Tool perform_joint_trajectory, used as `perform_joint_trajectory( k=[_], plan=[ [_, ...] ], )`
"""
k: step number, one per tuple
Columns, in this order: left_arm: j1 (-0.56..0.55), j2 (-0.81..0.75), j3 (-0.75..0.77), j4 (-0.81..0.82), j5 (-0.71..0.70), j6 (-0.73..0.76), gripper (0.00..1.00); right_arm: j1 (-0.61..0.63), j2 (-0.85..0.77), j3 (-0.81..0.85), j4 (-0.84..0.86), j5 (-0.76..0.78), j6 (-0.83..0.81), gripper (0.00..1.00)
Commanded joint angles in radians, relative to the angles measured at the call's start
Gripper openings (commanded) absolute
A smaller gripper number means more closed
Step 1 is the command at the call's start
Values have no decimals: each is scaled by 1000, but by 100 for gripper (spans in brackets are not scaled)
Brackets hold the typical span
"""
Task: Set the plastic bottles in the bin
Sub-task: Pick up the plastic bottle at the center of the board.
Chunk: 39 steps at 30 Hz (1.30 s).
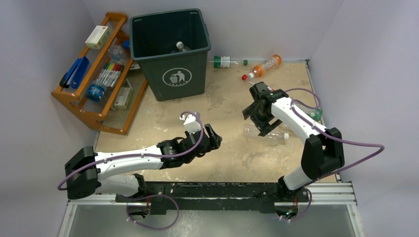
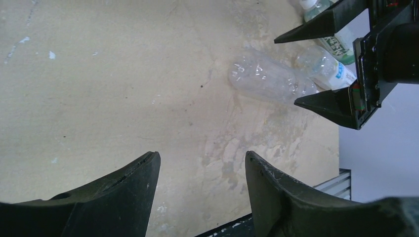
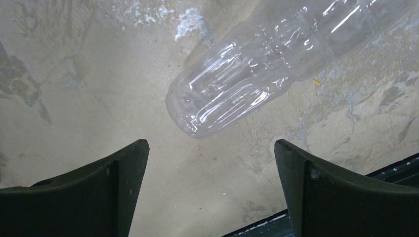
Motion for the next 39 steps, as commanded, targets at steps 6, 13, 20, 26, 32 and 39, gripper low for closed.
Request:
perform_joint_trajectory(
  k=[6,13,20,26,32,39],
  plan=[
    [36,-31,-28,41,10,44,64,-11,6,-85,-41,-55,120,100],
    [40,-35,-42,50,21,45,64,-42,33,-99,-49,2,174,100],
    [42,-58,-47,32,17,49,64,-61,43,-150,23,-10,175,100],
    [45,-57,-47,27,24,50,64,-86,78,-158,84,-21,162,100],
    [47,-67,-47,8,23,52,64,-91,106,-150,103,-22,172,100],
    [48,-90,-41,-22,18,55,64,-91,157,-120,100,-18,170,99]
  ],
)
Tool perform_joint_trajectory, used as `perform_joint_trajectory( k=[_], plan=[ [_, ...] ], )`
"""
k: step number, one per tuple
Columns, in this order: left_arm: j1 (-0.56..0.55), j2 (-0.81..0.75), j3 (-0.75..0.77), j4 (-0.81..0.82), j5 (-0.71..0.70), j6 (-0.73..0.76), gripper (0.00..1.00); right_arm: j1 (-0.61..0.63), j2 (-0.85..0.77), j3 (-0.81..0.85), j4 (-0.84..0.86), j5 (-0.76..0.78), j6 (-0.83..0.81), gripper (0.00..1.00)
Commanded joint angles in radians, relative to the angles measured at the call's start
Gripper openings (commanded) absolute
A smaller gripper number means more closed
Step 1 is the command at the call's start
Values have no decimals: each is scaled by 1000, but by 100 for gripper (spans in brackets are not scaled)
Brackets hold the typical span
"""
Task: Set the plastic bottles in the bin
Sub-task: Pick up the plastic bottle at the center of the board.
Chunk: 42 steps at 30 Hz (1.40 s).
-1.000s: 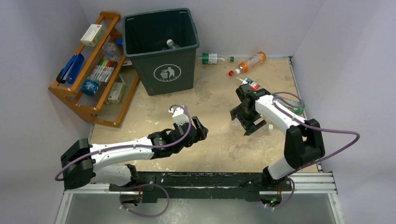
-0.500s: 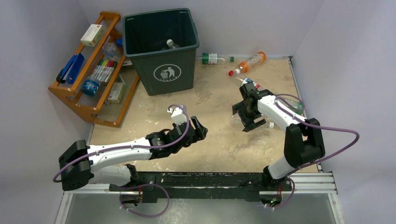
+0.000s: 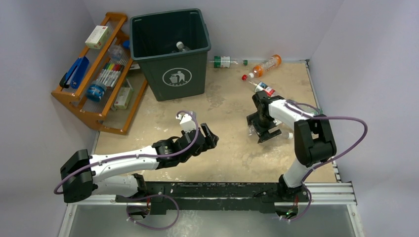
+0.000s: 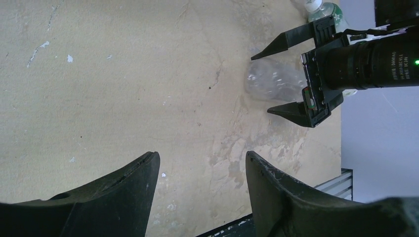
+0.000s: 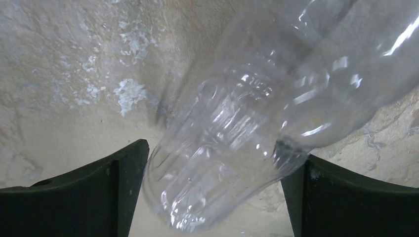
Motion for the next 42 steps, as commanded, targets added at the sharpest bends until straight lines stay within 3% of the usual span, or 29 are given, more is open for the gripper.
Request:
perform_joint_trajectory(
  k=[1,9,11,13,27,33,42],
  plan=[
    [8,-37,-2,-7,-13,33,64,-3,9,21,-42,29,14,99],
    [8,-51,1,-22,-14,30,64,10,-38,-31,20,60,-48,71],
    [8,-54,1,-26,-15,28,64,25,-63,-49,43,53,-67,60],
    [8,-59,1,-30,-18,27,63,52,-97,-71,70,37,-72,56],
    [8,-163,15,-122,-58,14,63,408,-110,21,80,54,-47,49],
    [8,-255,17,-204,-85,4,63,452,-183,37,177,81,-206,48],
    [8,-361,23,-309,-132,-18,63,454,-387,29,475,-6,-604,50]
  ],
)
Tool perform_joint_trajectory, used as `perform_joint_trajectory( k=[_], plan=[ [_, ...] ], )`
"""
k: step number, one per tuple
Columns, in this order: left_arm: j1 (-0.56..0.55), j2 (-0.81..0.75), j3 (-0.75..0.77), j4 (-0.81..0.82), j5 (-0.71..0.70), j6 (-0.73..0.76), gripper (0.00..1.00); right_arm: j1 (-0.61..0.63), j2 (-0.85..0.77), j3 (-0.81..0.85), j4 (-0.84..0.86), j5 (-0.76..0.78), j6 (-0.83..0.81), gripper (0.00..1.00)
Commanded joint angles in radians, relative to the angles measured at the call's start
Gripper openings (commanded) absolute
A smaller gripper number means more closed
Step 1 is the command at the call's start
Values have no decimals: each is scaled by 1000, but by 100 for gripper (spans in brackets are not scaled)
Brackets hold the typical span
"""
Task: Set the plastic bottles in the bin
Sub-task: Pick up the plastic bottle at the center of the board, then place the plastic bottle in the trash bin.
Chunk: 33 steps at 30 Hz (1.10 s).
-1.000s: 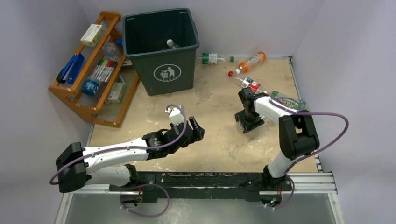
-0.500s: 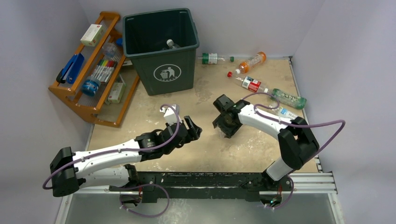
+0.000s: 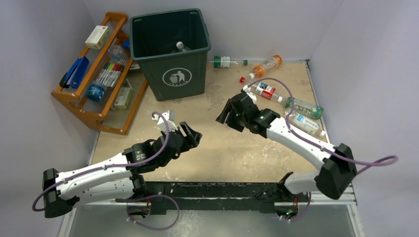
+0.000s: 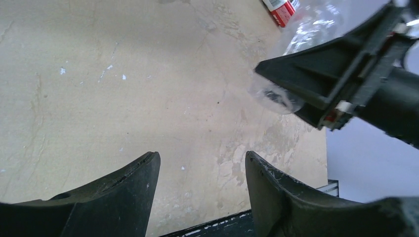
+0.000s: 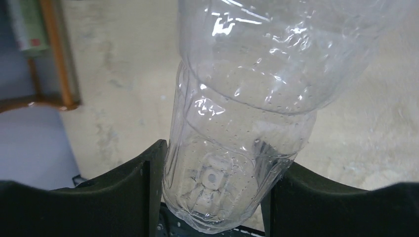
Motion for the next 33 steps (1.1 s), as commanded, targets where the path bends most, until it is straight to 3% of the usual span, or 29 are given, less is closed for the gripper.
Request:
perform_joint_trajectory(
  k=[1,8,16,25,33],
  plan=[
    [3,-49,22,-59,-55,-25,63,4,-99,44,180,-31,-259,50],
    [4,-65,13,-81,-64,-36,63,5,-91,197,183,-101,-497,50],
    [3,-88,-5,-79,-49,-39,63,5,-44,389,96,-45,-683,50],
    [3,-144,-41,-109,-38,-49,63,4,107,666,73,20,-928,50],
    [3,-167,-54,-123,-32,-49,63,5,248,843,142,25,-1046,50]
  ],
)
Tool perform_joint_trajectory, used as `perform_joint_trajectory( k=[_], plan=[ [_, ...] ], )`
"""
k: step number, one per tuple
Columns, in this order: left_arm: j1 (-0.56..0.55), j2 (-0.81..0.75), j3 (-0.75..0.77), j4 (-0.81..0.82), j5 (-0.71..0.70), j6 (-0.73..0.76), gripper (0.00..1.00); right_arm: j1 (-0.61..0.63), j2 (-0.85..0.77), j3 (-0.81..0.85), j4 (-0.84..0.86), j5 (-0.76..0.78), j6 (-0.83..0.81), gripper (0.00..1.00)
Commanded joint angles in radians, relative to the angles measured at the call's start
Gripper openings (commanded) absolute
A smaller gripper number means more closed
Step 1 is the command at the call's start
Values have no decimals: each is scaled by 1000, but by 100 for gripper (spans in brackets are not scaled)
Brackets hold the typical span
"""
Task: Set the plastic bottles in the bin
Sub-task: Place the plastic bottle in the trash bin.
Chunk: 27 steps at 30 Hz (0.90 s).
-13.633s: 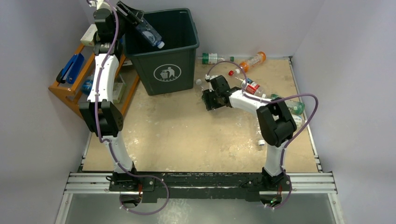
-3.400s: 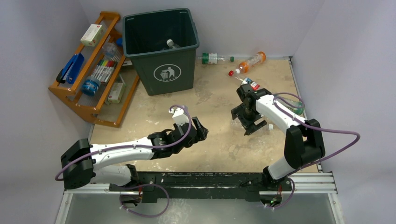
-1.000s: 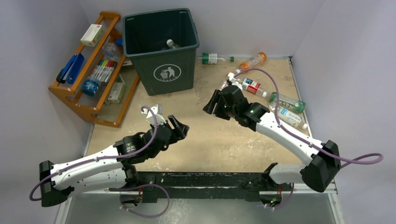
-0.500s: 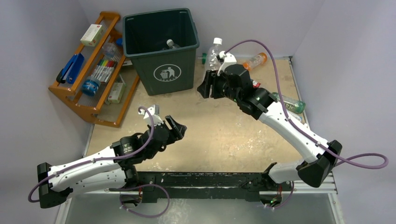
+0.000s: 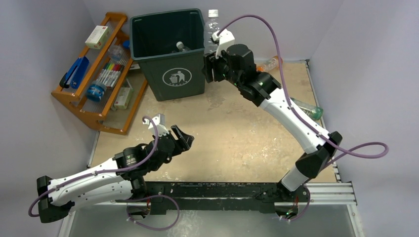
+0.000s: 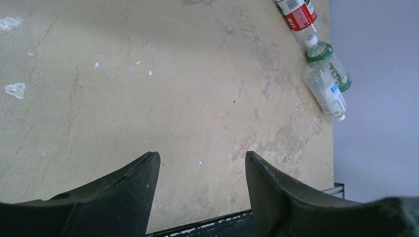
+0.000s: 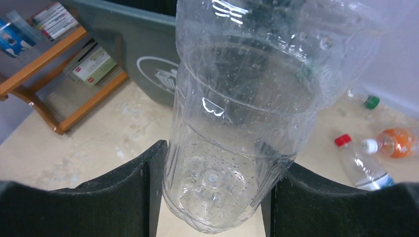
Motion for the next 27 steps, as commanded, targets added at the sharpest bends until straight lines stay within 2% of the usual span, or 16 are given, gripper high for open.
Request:
perform_joint_trajectory(
  k=[1,12,22,27],
  plan=[
    [3,-25,-6,0,1,-9,63,3,68,140,78,20,-122,50],
    [3,-78,-6,-38,-7,-17,63,2,308,448,146,41,-231,50],
    [2,-111,23,-92,-14,-20,63,-26,459,613,246,-3,-227,51],
    [3,-128,43,-135,-29,-20,63,-49,512,642,299,-38,-199,52]
  ],
)
